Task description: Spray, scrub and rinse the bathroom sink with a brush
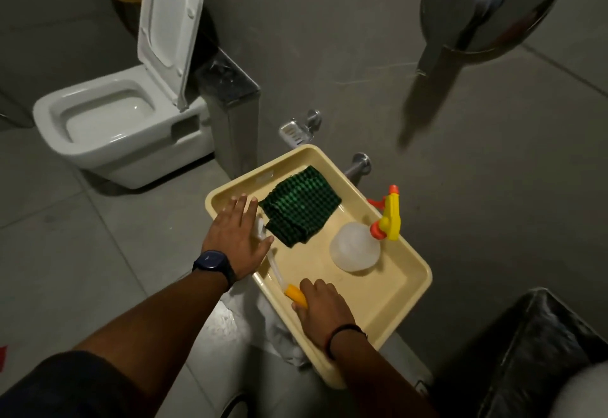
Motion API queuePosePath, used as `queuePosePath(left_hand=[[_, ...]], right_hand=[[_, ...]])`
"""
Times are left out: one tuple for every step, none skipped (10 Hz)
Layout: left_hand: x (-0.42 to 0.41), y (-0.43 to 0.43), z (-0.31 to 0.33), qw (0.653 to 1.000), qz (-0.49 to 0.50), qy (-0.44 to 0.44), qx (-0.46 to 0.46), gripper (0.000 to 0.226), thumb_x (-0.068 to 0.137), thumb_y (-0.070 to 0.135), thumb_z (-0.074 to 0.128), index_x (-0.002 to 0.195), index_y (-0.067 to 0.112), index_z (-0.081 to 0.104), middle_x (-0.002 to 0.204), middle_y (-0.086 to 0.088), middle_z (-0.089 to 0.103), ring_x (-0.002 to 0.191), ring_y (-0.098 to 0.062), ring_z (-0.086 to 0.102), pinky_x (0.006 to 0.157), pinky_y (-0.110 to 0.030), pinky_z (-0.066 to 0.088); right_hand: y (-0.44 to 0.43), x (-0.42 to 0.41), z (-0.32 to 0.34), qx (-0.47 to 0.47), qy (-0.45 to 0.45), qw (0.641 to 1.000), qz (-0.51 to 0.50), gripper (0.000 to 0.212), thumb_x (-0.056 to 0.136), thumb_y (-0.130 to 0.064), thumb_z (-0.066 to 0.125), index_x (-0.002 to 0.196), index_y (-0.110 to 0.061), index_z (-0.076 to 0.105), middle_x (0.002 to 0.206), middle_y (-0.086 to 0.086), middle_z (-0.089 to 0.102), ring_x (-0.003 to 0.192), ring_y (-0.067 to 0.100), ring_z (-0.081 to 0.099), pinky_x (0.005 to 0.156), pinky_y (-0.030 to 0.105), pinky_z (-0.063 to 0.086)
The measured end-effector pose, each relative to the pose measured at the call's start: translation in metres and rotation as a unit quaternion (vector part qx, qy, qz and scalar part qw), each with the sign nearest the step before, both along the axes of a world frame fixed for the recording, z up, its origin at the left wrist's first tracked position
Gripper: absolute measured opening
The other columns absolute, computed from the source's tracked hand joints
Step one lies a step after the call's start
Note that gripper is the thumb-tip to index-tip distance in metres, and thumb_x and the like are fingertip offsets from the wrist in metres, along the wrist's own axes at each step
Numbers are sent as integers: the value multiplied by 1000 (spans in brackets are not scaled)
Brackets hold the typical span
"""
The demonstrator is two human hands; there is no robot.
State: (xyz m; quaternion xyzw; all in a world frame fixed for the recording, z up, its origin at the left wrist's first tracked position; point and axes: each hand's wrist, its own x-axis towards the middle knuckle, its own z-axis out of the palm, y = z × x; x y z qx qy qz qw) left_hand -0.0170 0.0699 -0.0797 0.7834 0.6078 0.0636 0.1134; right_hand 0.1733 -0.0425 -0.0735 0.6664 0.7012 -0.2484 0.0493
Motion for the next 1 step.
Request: queuePosePath(left_hand=[[4, -1, 11, 1000, 7, 0, -5, 85, 84, 67, 33, 148, 16, 14, 156, -14, 18, 143, -31, 13, 114, -44, 13]], right_hand=[[-4, 0, 10, 9, -5, 1000, -8, 34, 88, -42, 48, 113, -20, 41, 109, 11, 55, 97, 29, 51, 81, 42, 45]])
